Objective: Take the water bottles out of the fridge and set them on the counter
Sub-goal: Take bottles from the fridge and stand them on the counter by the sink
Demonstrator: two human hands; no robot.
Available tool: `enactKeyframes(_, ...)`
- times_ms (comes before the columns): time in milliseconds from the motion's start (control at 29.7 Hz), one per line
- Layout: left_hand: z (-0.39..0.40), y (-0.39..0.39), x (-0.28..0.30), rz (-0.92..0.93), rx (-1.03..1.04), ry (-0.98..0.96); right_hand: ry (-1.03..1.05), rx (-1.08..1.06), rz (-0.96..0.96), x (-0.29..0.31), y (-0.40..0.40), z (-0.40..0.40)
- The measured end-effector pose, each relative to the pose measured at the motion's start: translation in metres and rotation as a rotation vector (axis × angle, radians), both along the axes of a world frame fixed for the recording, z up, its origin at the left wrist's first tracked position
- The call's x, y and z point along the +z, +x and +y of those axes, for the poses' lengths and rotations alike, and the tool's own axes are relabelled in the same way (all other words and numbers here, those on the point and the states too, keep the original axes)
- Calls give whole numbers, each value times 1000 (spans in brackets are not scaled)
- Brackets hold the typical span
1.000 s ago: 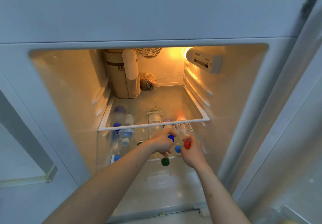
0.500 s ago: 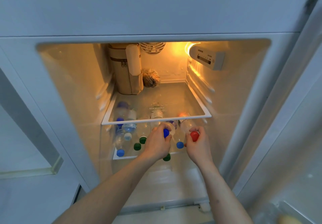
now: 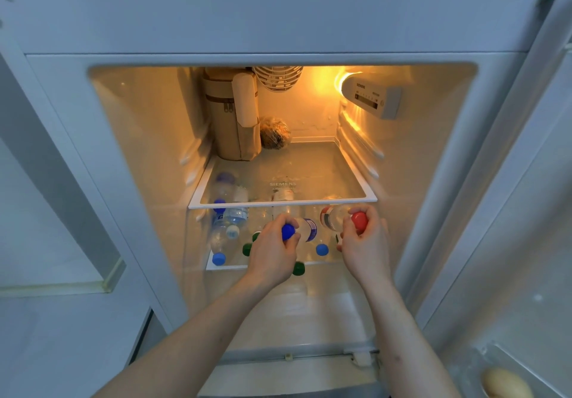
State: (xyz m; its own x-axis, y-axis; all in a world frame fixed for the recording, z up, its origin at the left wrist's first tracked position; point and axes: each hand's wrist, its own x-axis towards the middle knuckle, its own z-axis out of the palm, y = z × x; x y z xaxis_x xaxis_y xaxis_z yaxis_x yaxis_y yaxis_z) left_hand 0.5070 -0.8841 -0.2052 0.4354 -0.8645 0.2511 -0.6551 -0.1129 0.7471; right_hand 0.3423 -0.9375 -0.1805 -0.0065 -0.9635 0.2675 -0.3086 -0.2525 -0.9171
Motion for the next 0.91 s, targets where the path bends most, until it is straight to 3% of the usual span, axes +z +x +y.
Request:
enactKeyframes(303,74,0,19,117,-18,-79,-44,161,47,9,-22,44)
enactKeyframes(573,140,18,24,102,0,30,38,412,184,25,-21,79)
enactKeyframes(910,242,38,-2,96,169,222,149,716,464,-1,26,132)
